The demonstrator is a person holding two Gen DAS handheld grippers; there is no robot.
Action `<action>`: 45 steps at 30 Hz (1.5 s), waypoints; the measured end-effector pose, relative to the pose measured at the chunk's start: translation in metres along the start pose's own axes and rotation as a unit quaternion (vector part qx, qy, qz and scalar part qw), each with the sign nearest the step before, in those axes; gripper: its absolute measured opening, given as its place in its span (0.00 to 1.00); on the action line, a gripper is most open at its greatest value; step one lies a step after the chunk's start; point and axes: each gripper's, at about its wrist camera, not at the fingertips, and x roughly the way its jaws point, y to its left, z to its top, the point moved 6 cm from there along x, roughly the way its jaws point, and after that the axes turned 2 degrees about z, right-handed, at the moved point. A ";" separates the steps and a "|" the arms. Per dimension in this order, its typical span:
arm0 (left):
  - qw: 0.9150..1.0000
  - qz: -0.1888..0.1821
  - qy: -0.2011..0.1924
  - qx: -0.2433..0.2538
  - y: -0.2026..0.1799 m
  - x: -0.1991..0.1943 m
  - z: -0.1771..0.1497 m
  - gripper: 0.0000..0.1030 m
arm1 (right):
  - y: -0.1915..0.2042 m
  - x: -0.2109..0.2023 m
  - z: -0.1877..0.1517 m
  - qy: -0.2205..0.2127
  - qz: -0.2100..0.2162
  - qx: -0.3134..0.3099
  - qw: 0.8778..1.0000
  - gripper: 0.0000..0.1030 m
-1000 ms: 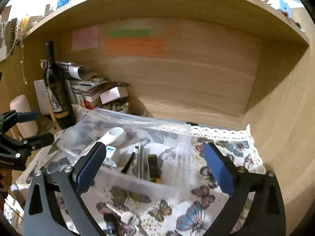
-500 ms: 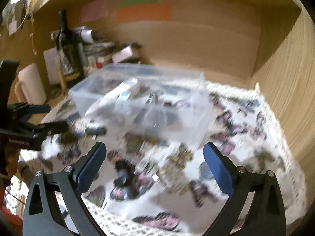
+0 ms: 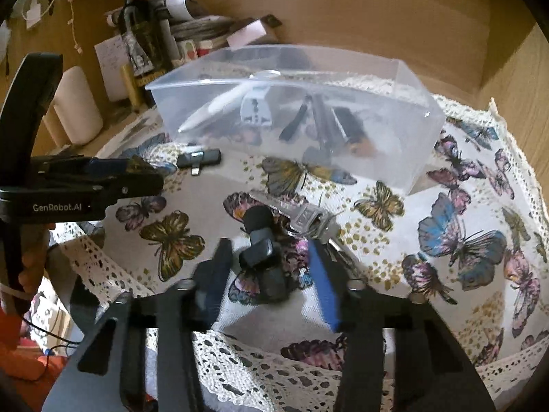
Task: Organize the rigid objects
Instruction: 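Grasp the black round object with the left tool while the right tool grasps a black item, then place both black items into the clear box and open both tools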
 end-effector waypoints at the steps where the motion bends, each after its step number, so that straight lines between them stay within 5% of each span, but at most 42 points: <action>1: 1.000 0.001 -0.002 0.001 -0.001 0.000 0.001 0.53 | -0.001 -0.001 0.001 -0.001 0.002 0.002 1.000 0.23; 3: 1.000 -0.002 -0.003 0.003 -0.001 0.001 0.002 0.34 | -0.002 -0.005 0.002 -0.003 0.017 0.011 1.000 0.22; 13: 1.000 -0.014 -0.028 0.000 -0.003 -0.013 0.006 0.33 | -0.002 -0.024 0.024 -0.042 0.013 0.009 0.999 0.22; 33: 0.986 -0.004 -0.163 0.026 -0.012 -0.082 0.078 0.34 | -0.031 -0.068 0.090 -0.144 -0.046 0.012 0.989 0.22; 45: 0.982 -0.009 -0.178 0.055 -0.034 -0.071 0.117 0.33 | -0.058 -0.066 0.133 -0.175 -0.063 0.012 0.983 0.22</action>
